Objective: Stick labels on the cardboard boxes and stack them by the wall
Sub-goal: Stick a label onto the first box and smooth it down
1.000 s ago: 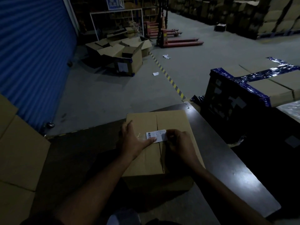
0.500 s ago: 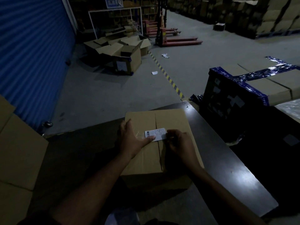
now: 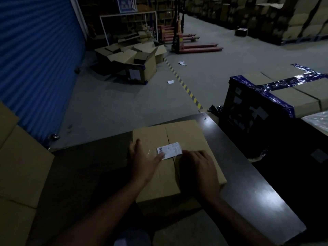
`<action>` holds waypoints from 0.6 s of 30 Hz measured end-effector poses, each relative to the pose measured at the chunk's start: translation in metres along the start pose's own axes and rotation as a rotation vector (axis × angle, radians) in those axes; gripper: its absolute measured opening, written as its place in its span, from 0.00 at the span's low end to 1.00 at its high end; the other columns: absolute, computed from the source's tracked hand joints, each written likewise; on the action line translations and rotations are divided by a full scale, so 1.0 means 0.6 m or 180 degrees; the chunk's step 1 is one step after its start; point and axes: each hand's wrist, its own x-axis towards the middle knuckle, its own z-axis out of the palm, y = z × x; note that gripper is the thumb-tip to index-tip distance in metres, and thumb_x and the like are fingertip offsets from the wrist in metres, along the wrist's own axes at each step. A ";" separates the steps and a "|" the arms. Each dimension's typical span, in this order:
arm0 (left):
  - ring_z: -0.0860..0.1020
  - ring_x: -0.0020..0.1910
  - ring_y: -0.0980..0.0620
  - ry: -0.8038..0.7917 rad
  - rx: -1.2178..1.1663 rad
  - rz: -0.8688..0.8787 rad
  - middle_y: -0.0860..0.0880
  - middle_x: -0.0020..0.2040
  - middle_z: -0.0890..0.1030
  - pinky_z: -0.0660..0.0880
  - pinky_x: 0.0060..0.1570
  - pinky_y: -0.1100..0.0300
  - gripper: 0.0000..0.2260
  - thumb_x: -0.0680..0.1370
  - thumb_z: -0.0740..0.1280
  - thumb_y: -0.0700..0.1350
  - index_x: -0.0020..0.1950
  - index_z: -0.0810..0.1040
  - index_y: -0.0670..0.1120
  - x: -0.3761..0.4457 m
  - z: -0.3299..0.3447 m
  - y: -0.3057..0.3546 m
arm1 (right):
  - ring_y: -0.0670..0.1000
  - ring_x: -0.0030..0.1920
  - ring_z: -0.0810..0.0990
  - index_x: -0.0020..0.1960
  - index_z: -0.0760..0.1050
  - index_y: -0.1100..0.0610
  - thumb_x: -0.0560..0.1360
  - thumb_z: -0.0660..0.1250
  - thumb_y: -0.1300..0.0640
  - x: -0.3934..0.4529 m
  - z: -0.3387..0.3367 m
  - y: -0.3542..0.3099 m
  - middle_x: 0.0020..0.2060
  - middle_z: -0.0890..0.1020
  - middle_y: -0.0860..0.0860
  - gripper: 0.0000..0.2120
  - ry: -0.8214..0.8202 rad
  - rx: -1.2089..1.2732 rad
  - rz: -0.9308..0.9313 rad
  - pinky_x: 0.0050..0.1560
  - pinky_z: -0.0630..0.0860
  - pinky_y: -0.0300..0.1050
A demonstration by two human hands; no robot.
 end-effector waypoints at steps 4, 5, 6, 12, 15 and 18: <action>0.54 0.79 0.42 0.0372 -0.0324 -0.0260 0.47 0.82 0.48 0.63 0.73 0.40 0.43 0.74 0.75 0.55 0.82 0.54 0.49 -0.066 0.023 0.006 | 0.46 0.55 0.78 0.61 0.79 0.49 0.68 0.76 0.50 0.039 -0.032 0.040 0.55 0.83 0.44 0.22 -0.0352 0.0073 -0.0191 0.57 0.73 0.42; 0.55 0.79 0.42 0.0459 -0.0369 -0.0268 0.47 0.82 0.48 0.63 0.73 0.40 0.43 0.74 0.75 0.54 0.81 0.54 0.50 -0.081 0.032 0.007 | 0.44 0.55 0.78 0.60 0.79 0.48 0.70 0.74 0.48 0.050 -0.038 0.050 0.54 0.83 0.44 0.19 -0.0386 0.0085 -0.0235 0.58 0.74 0.43; 0.56 0.78 0.41 0.0533 -0.0449 -0.0258 0.48 0.82 0.49 0.64 0.72 0.39 0.42 0.73 0.75 0.54 0.81 0.55 0.50 -0.095 0.042 0.008 | 0.44 0.53 0.78 0.59 0.79 0.48 0.72 0.73 0.47 0.062 -0.041 0.058 0.53 0.83 0.43 0.17 -0.0383 0.0102 -0.0251 0.57 0.75 0.44; 0.53 0.79 0.43 0.0807 -0.0336 0.0233 0.48 0.82 0.45 0.61 0.74 0.40 0.44 0.72 0.77 0.50 0.81 0.54 0.51 -0.126 0.059 0.029 | 0.51 0.51 0.78 0.55 0.81 0.48 0.73 0.62 0.40 0.095 -0.012 0.055 0.51 0.83 0.47 0.18 -0.0425 -0.0201 0.0090 0.52 0.69 0.44; 0.48 0.81 0.45 0.0894 -0.0122 0.0945 0.43 0.82 0.52 0.54 0.77 0.42 0.44 0.71 0.77 0.54 0.80 0.58 0.45 -0.089 0.037 0.033 | 0.51 0.56 0.71 0.58 0.78 0.48 0.76 0.66 0.45 0.066 0.004 0.034 0.54 0.77 0.47 0.13 -0.0160 -0.0231 0.0399 0.52 0.65 0.46; 0.45 0.81 0.47 0.0208 0.0523 0.1197 0.44 0.82 0.50 0.48 0.78 0.45 0.52 0.68 0.72 0.68 0.82 0.52 0.45 -0.024 0.008 0.043 | 0.50 0.59 0.69 0.61 0.75 0.47 0.76 0.66 0.43 0.062 0.008 0.031 0.57 0.75 0.48 0.16 -0.0250 -0.0177 0.0494 0.56 0.64 0.45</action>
